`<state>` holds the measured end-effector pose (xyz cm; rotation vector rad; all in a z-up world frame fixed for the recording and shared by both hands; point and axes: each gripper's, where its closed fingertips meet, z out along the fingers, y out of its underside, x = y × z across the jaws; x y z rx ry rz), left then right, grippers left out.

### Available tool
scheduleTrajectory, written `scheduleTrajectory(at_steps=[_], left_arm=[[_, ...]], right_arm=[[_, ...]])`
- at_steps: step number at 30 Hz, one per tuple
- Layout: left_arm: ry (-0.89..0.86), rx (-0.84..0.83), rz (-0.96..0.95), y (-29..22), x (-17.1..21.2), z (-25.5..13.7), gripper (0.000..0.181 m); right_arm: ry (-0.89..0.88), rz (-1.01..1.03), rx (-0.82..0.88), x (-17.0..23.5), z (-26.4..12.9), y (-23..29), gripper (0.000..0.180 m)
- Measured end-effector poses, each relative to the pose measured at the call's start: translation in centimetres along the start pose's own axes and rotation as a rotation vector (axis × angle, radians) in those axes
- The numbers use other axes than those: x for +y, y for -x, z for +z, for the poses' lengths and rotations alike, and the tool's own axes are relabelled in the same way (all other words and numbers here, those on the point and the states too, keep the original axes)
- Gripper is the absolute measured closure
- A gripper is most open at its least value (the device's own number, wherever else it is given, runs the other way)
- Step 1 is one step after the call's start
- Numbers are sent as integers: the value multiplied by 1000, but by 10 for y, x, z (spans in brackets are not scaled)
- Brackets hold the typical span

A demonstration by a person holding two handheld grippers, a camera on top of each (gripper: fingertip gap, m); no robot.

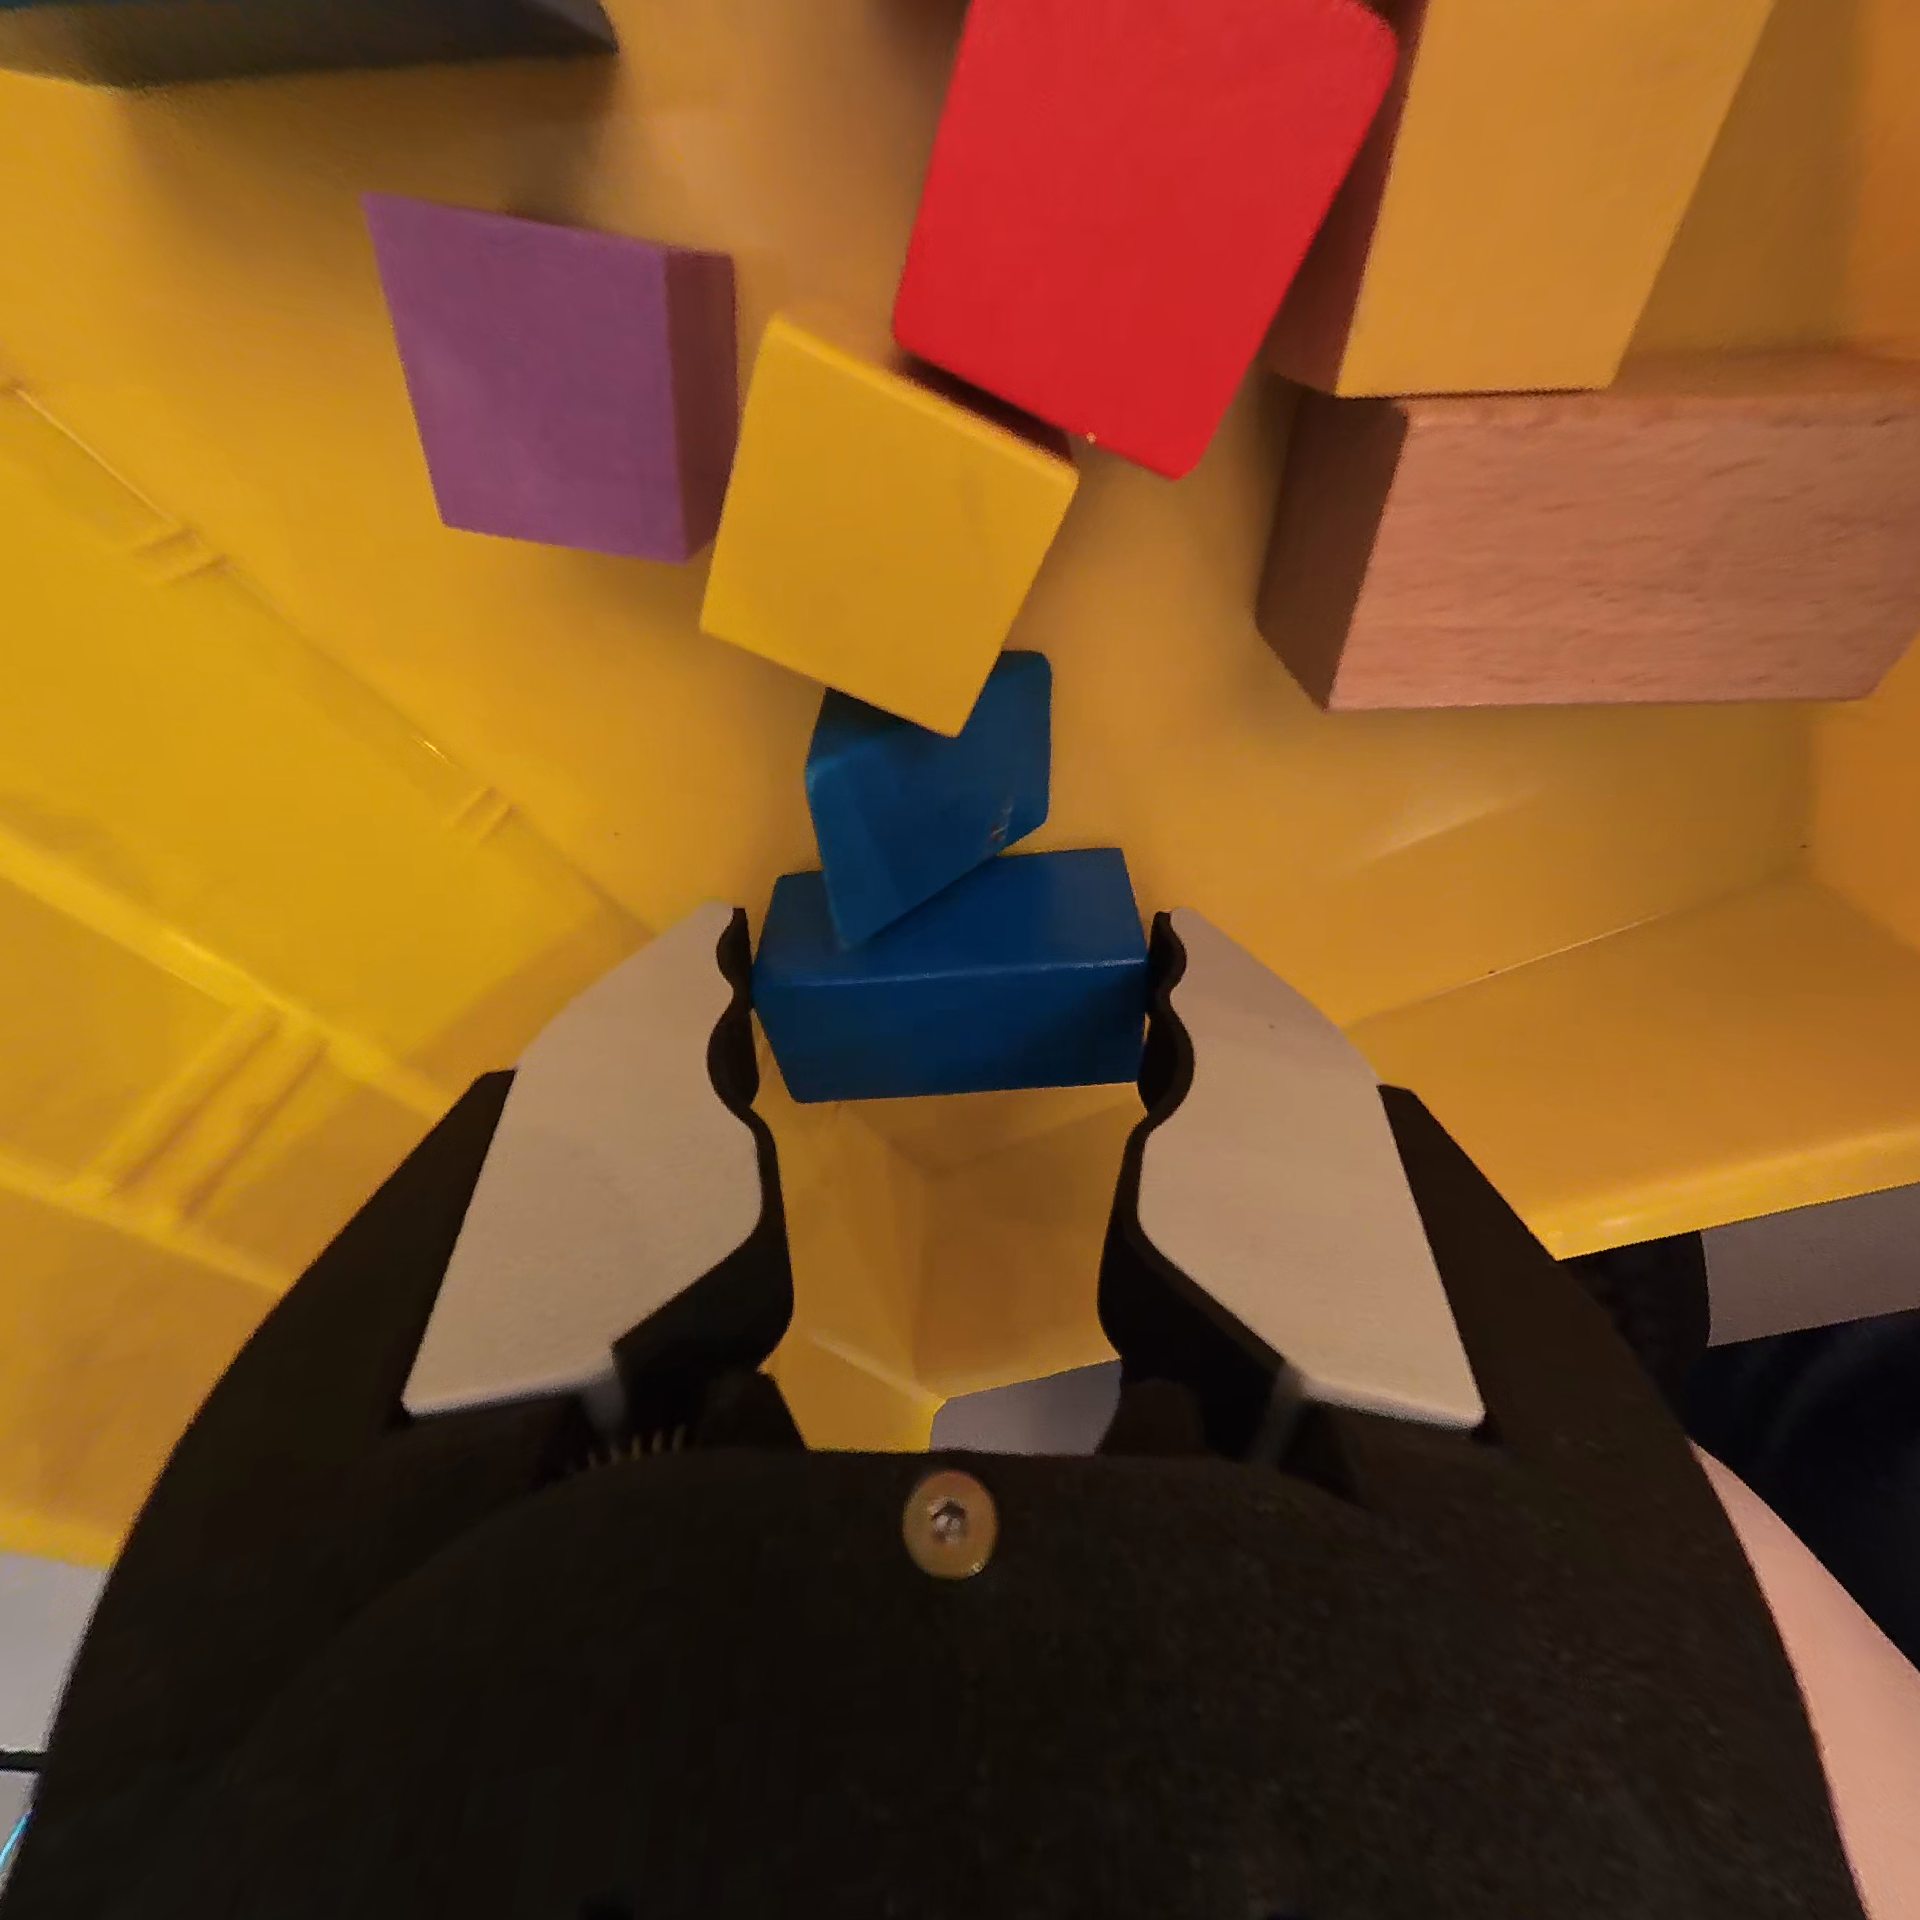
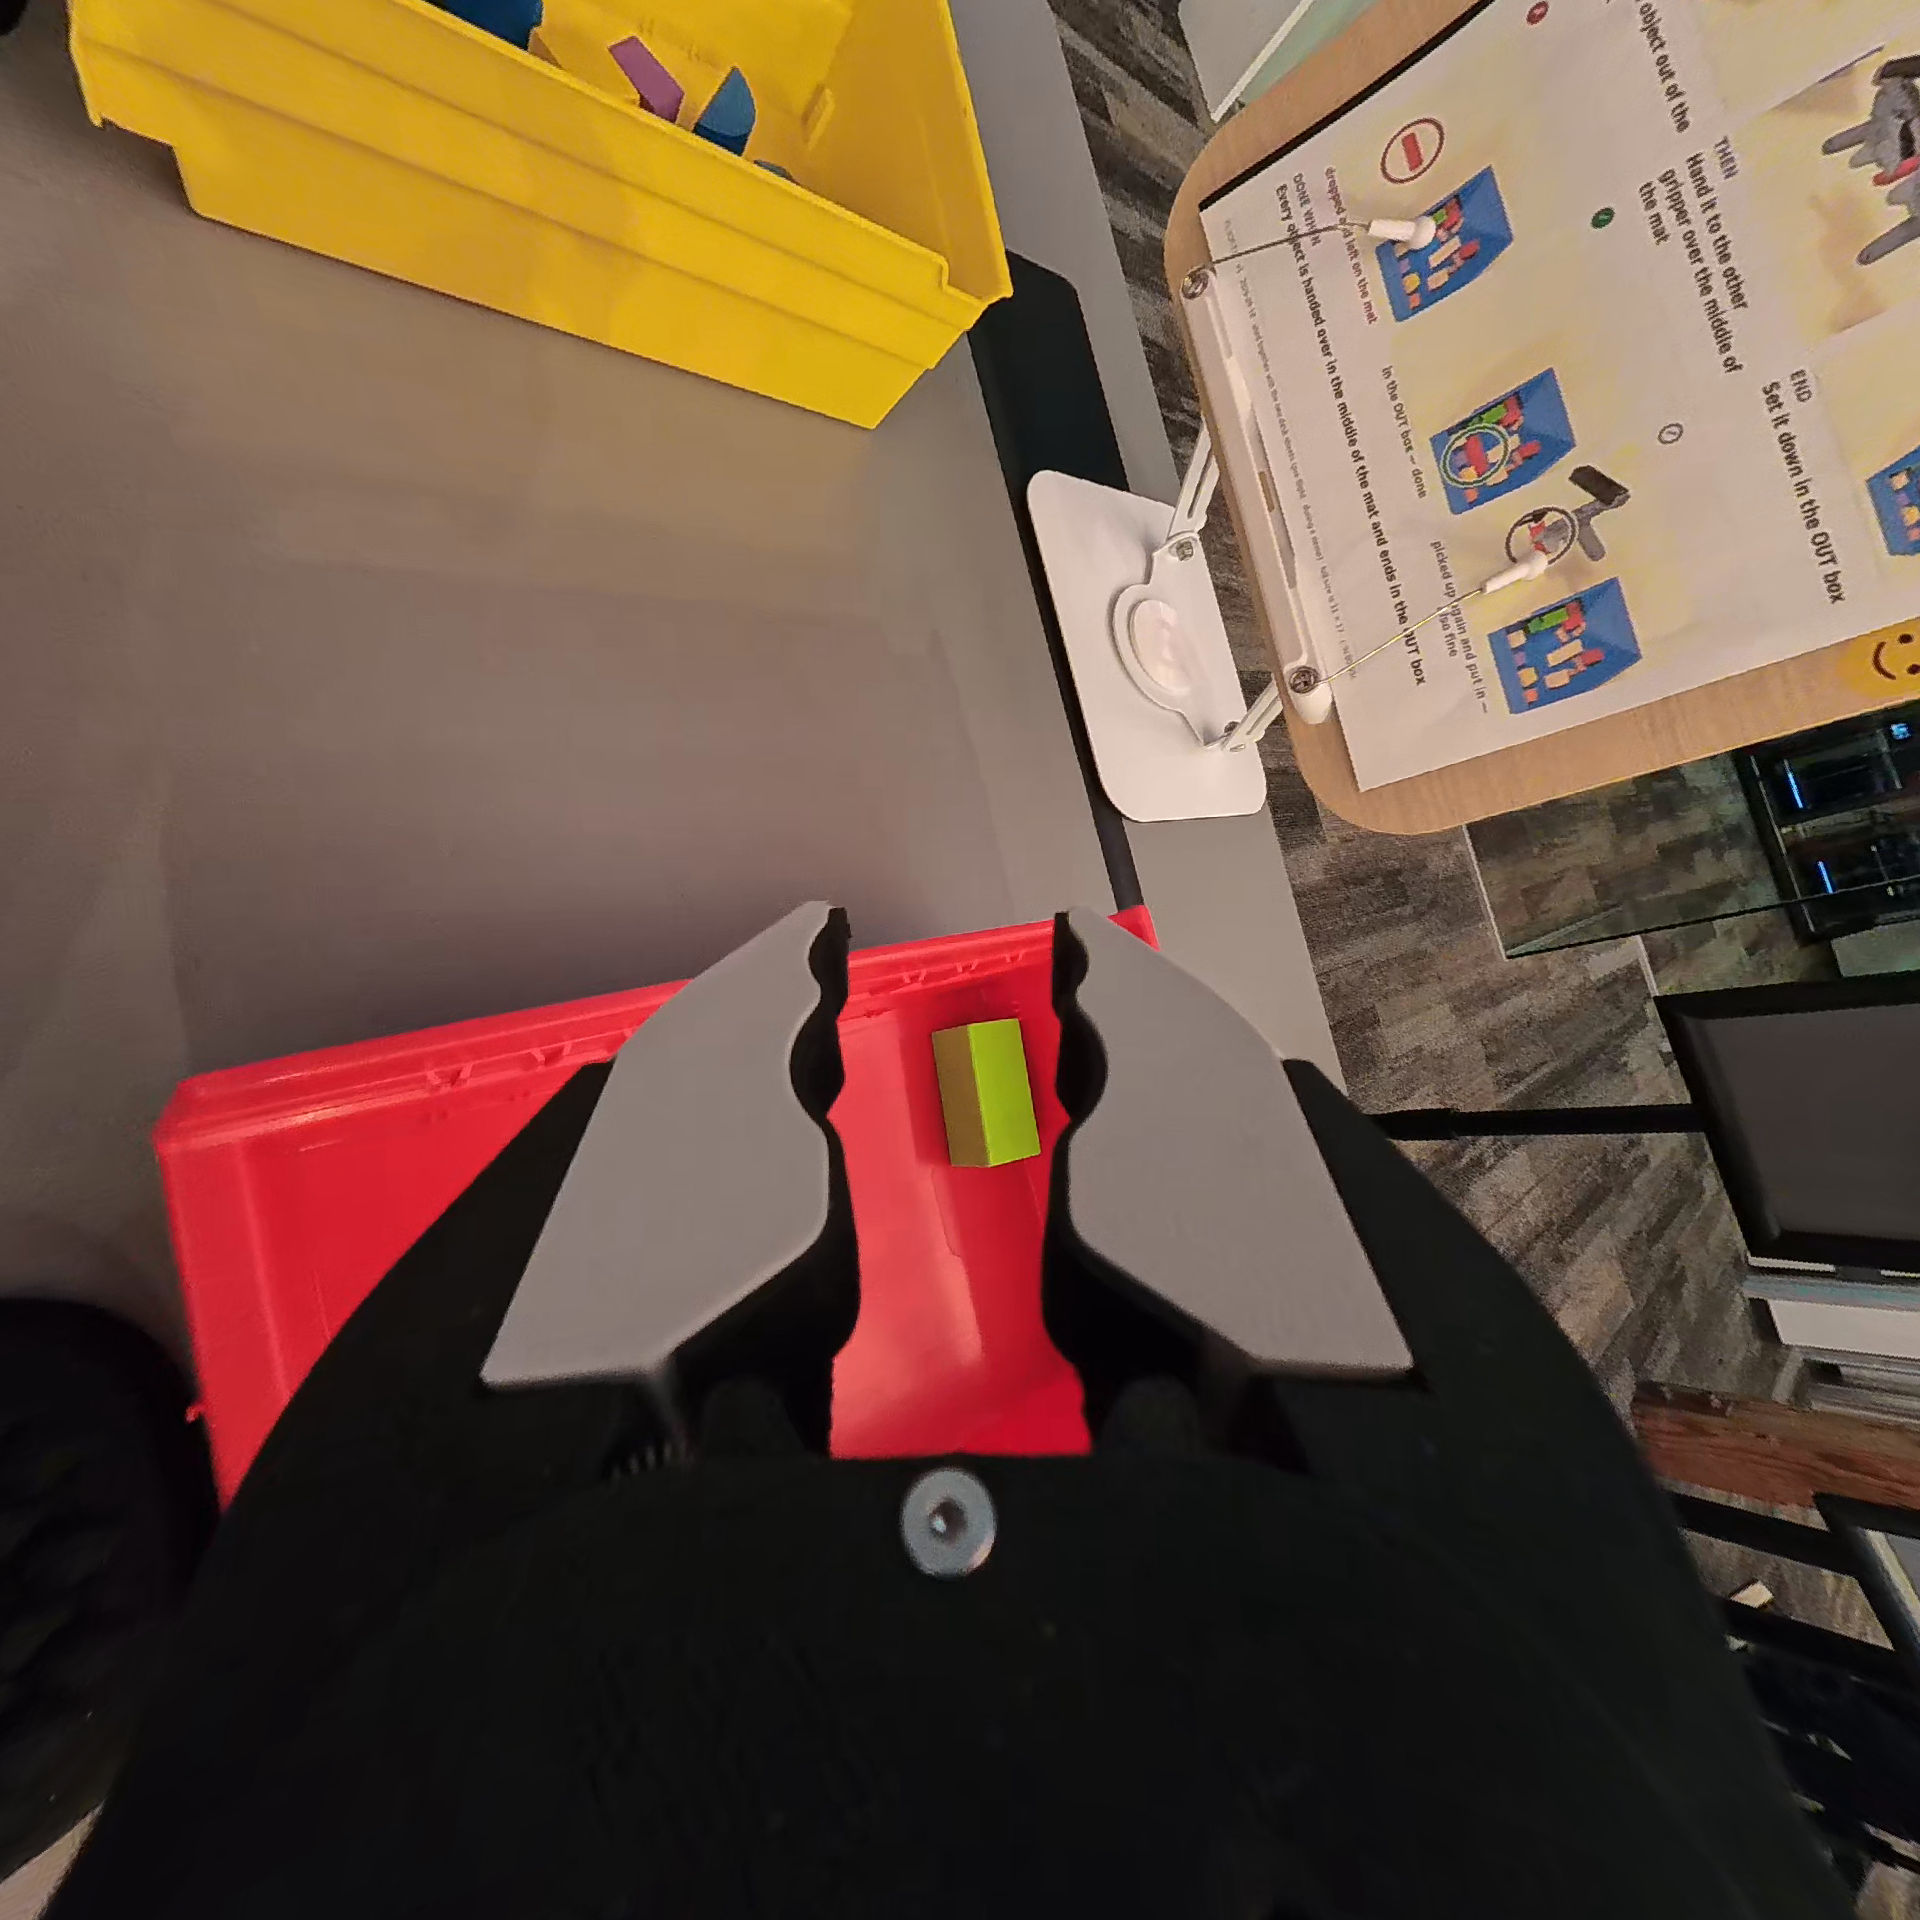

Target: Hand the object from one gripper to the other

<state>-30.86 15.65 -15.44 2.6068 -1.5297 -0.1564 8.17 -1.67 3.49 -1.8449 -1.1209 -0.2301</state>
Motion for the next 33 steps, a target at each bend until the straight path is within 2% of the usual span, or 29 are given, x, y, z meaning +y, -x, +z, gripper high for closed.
scheduleTrajectory(at_steps=[7,10,13,18,22,26,33], left_arm=[[-30,29,-23,-1,4,-12,109],[-121,54,1,-3,3,-27,109],[-294,154,83,-17,-3,-49,109],[-629,443,397,-75,-6,-107,109],[-779,524,689,-123,-2,-144,109],[-814,619,939,-174,4,-166,109],[-737,688,1174,-225,12,-166,109]], right_arm=[[7,-3,-4,1,3,0,142],[8,-11,0,-1,7,0,141],[-6,-32,11,-7,13,0,141],[-159,-171,60,-58,25,7,141],[-343,-313,-49,-121,35,56,141],[-471,-438,-226,-169,46,126,139],[-494,-582,-261,-193,65,176,135]])
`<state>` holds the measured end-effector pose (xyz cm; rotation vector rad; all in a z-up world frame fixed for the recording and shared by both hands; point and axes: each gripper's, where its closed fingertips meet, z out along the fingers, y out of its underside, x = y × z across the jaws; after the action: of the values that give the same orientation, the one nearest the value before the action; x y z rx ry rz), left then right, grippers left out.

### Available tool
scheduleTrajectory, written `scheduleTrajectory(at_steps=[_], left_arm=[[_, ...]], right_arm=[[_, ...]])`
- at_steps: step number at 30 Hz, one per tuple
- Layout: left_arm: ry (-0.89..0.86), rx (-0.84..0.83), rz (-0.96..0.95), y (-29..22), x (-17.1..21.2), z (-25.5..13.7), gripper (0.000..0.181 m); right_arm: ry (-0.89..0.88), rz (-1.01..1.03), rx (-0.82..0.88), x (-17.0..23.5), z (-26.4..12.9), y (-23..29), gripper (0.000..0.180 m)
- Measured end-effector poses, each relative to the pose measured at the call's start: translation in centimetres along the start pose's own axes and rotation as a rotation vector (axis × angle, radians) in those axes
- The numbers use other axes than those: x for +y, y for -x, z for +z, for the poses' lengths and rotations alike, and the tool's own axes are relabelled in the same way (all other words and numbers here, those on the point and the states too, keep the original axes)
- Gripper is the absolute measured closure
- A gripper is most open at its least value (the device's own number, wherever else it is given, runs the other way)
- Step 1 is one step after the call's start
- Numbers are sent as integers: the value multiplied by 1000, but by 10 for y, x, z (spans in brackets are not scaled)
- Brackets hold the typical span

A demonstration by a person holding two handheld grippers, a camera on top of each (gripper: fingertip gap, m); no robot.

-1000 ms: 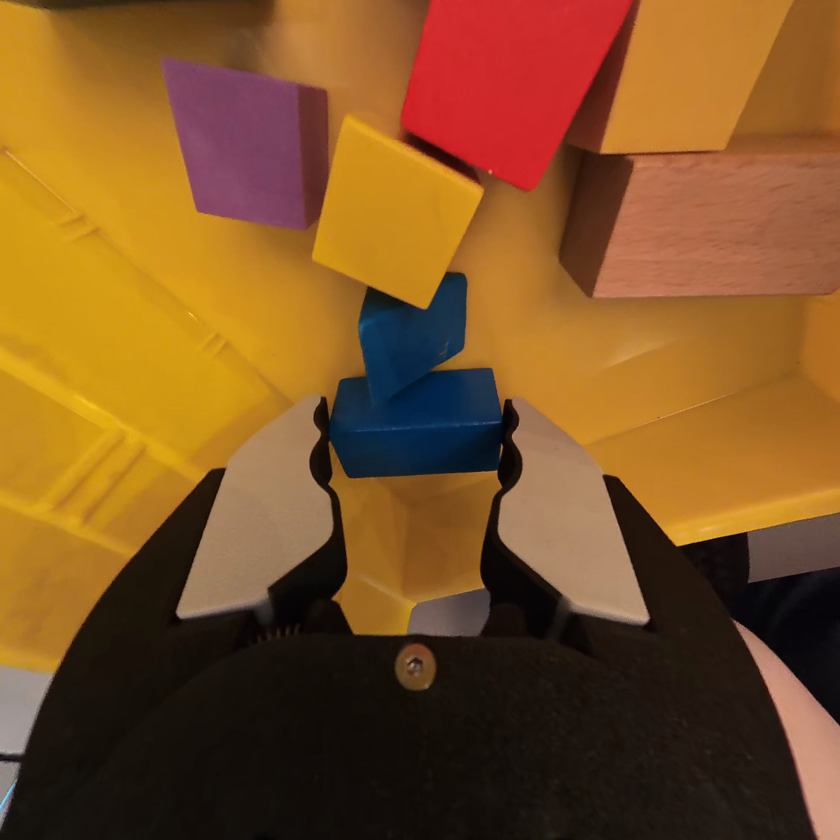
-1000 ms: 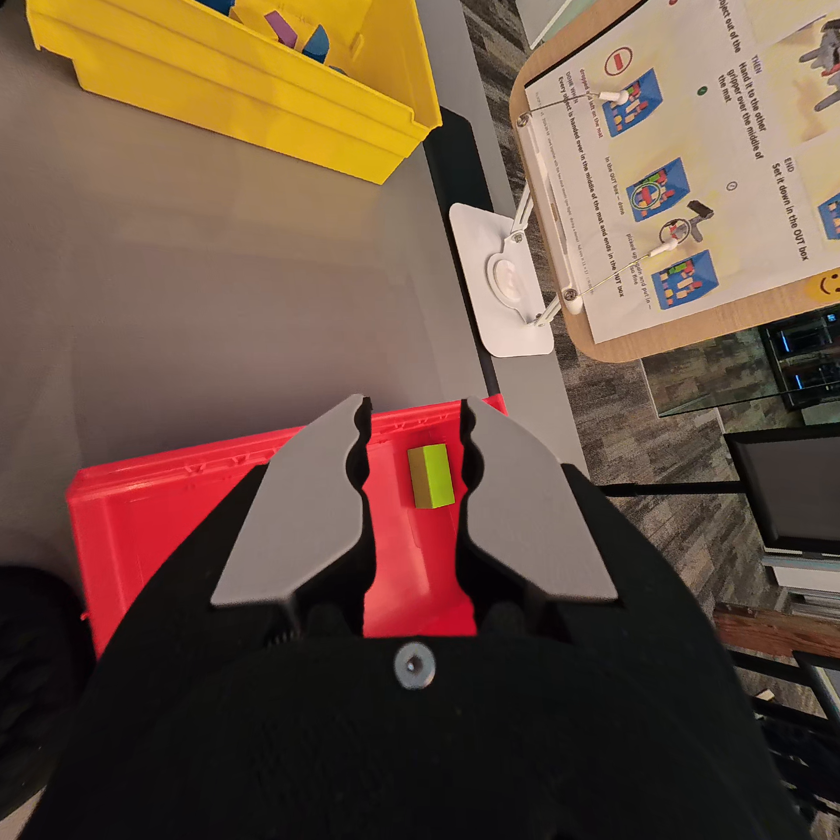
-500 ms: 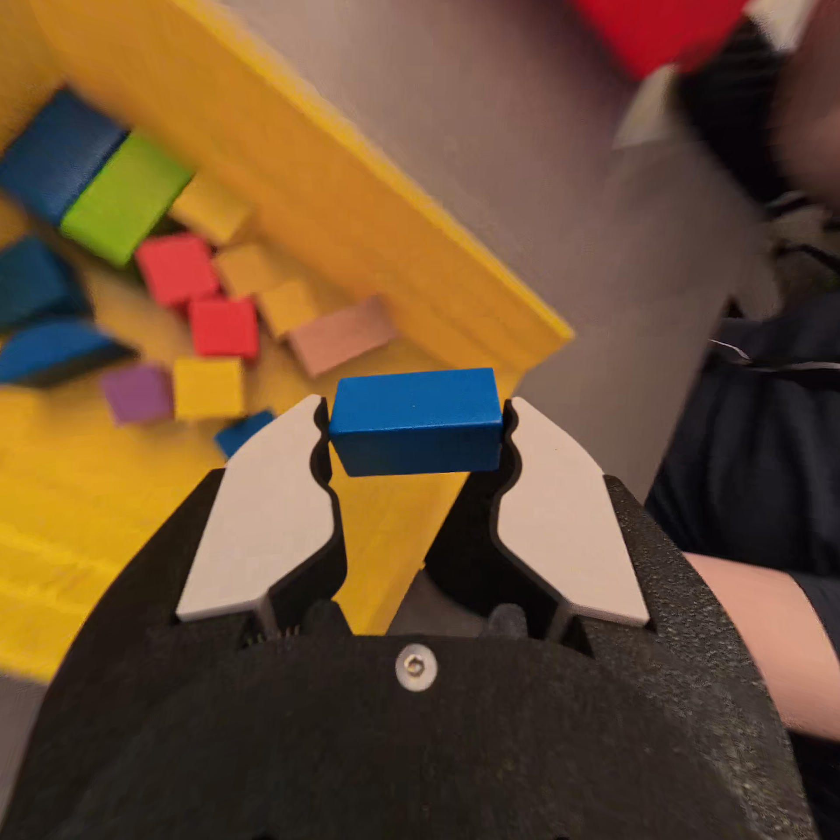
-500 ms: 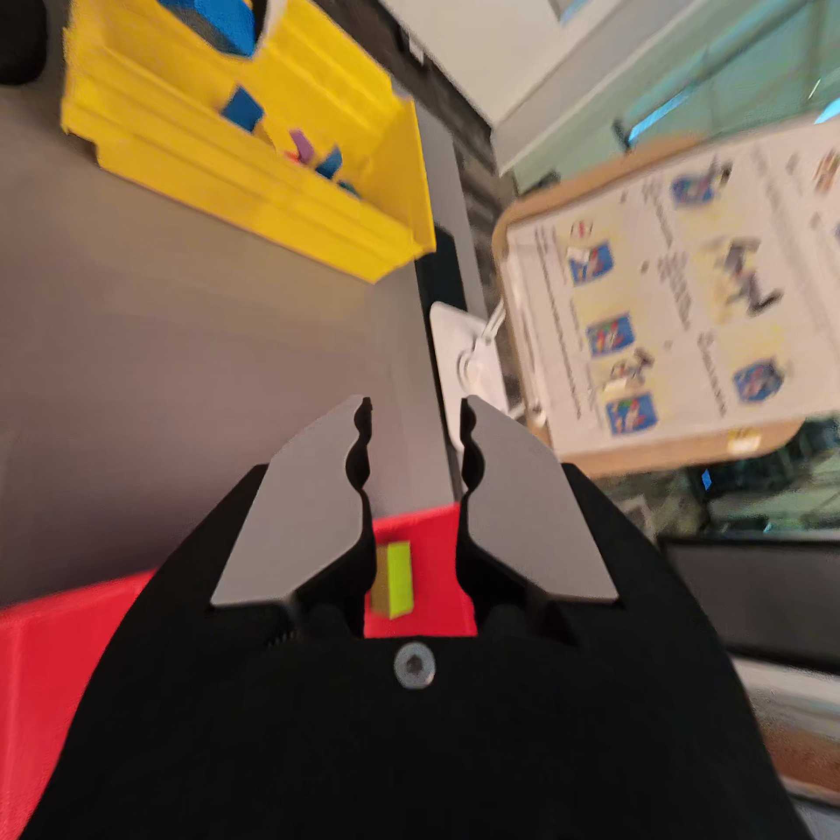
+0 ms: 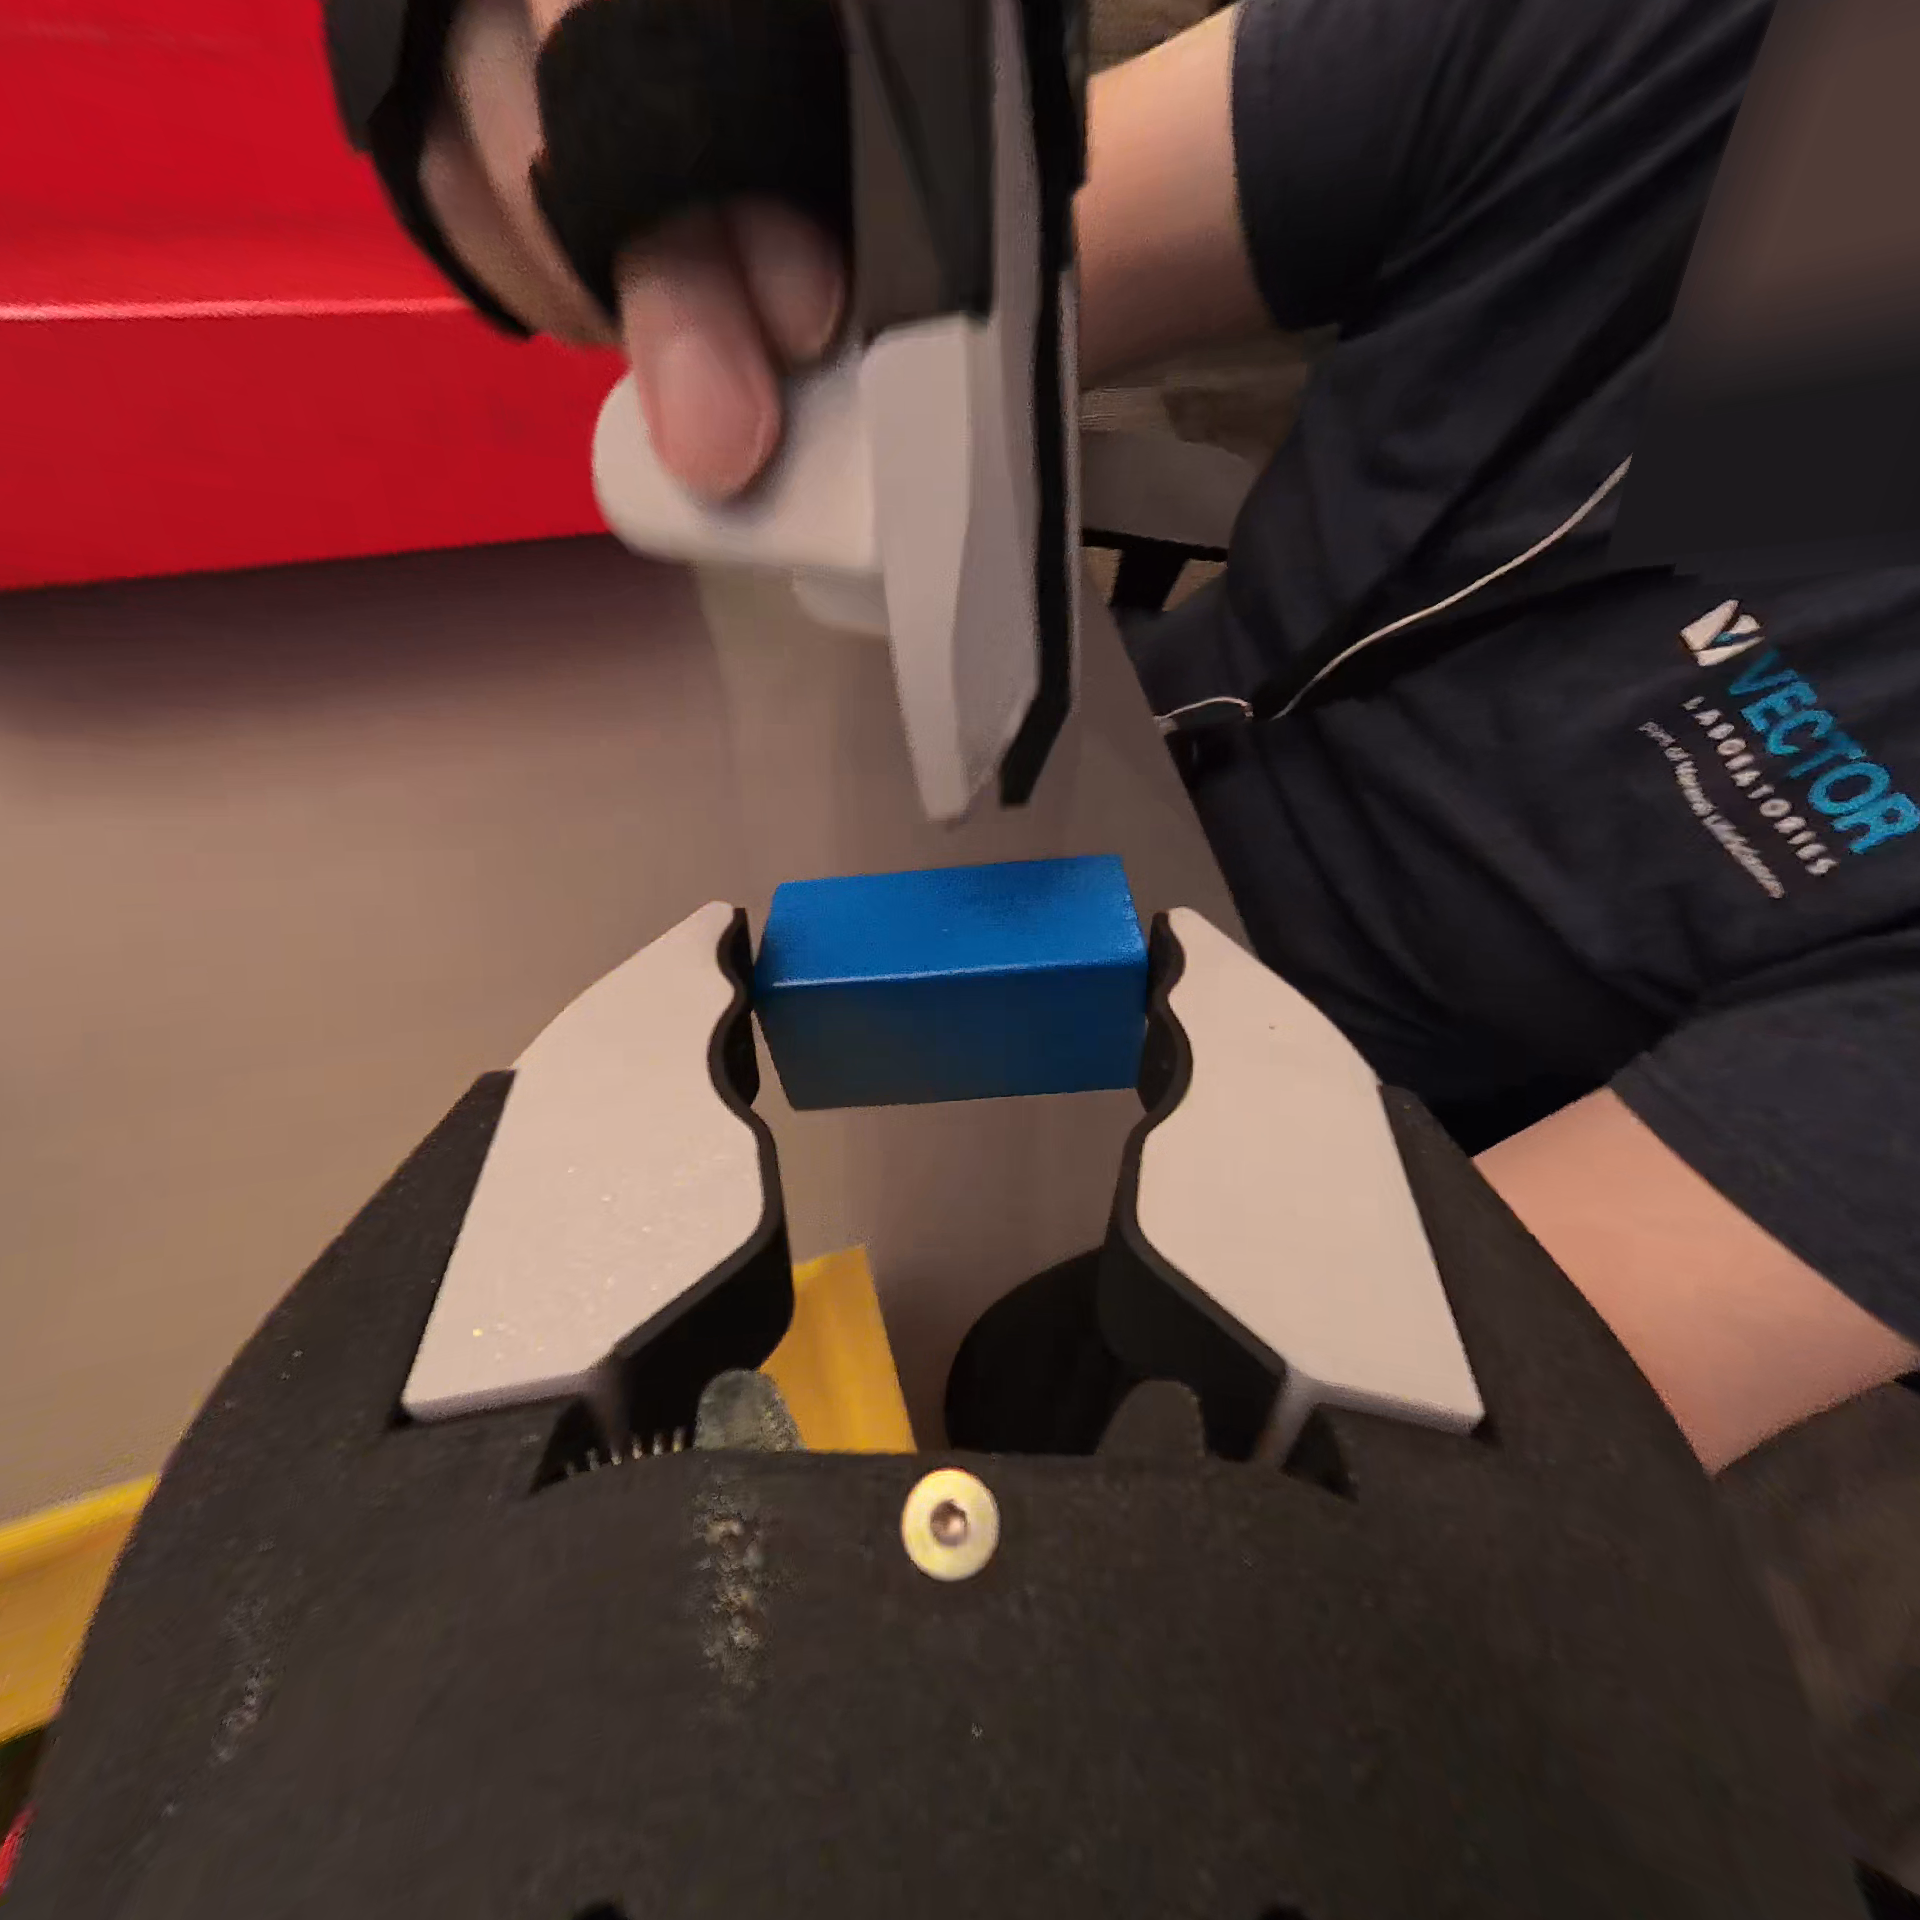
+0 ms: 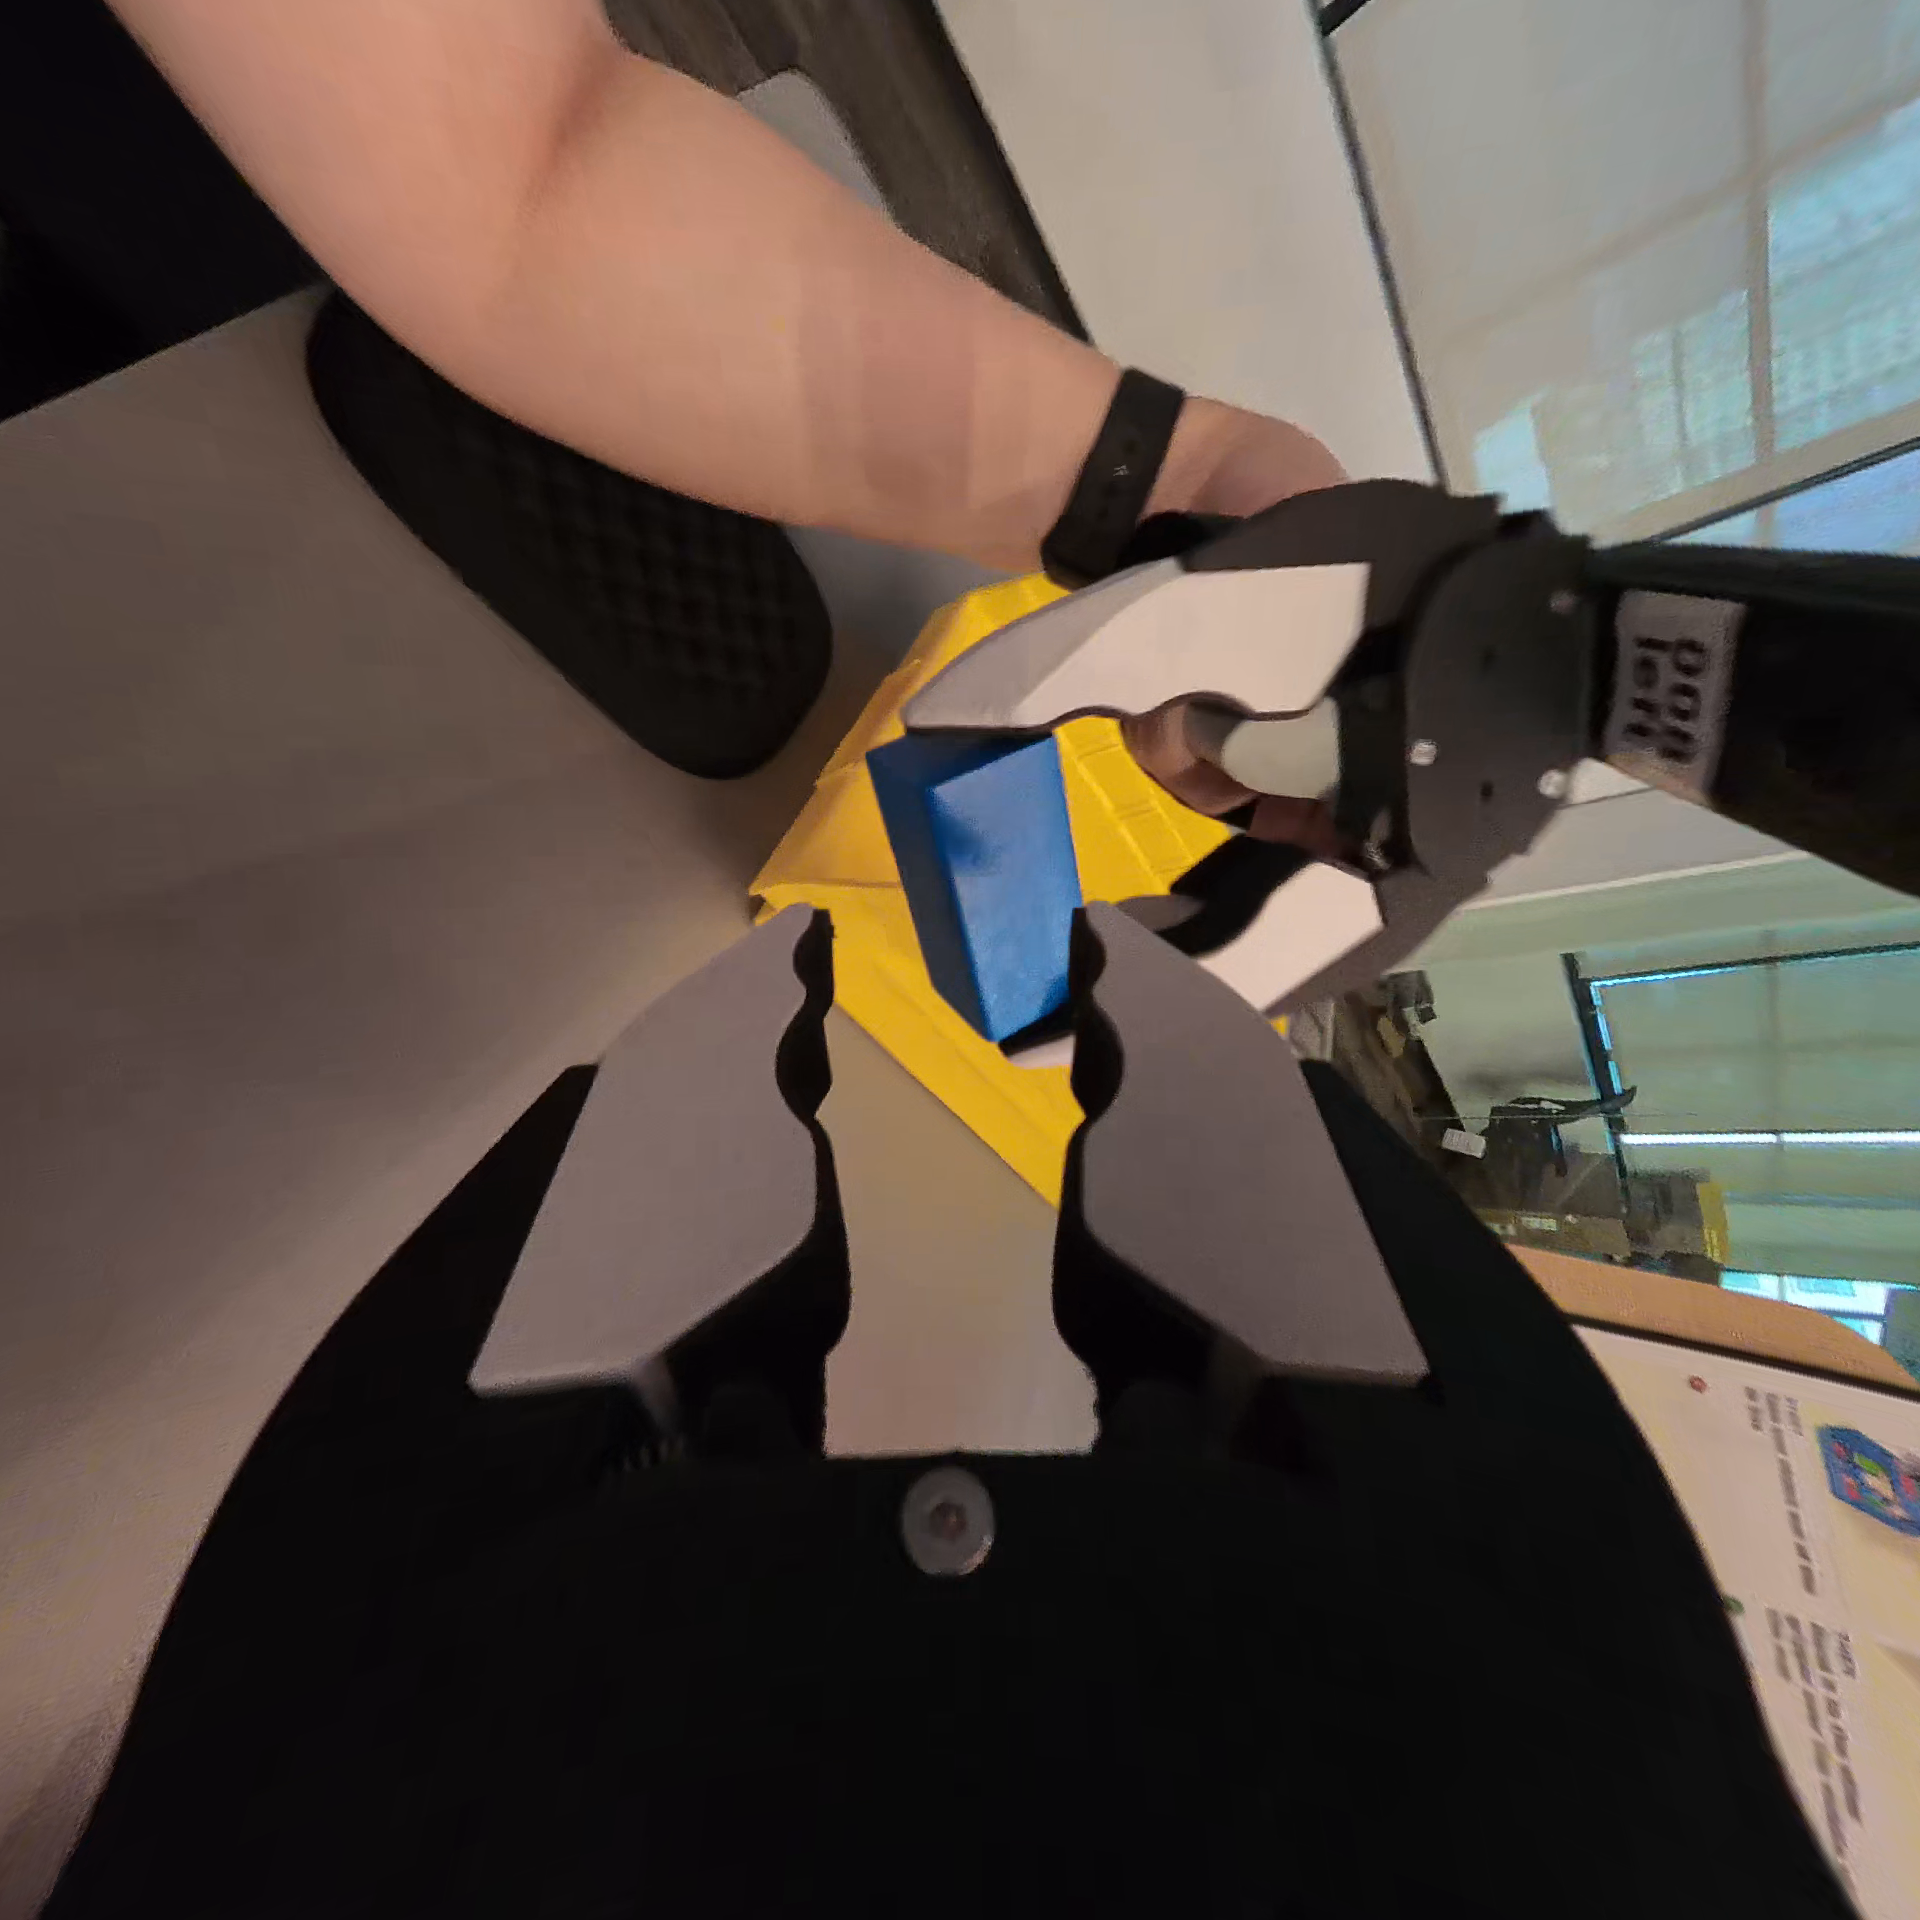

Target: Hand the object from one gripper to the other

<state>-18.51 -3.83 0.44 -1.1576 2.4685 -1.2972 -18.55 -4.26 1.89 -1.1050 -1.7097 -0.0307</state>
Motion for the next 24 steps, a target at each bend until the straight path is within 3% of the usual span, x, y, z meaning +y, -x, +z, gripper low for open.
scheduleTrajectory(at_steps=[8,14,17,21,24], left_arm=[[74,92,23,-5,-1,26,109],[70,130,16,-6,-3,31,108],[10,141,-25,-5,-7,22,96],[-79,37,-40,4,-7,-3,97],[-143,-118,-53,17,-8,-29,98]], right_arm=[[43,-43,-56,4,16,16,133],[82,-57,-76,7,17,20,145],[106,-46,-82,12,14,19,145],[165,-7,-39,28,-12,2,145],[315,86,134,77,-67,-36,145]])
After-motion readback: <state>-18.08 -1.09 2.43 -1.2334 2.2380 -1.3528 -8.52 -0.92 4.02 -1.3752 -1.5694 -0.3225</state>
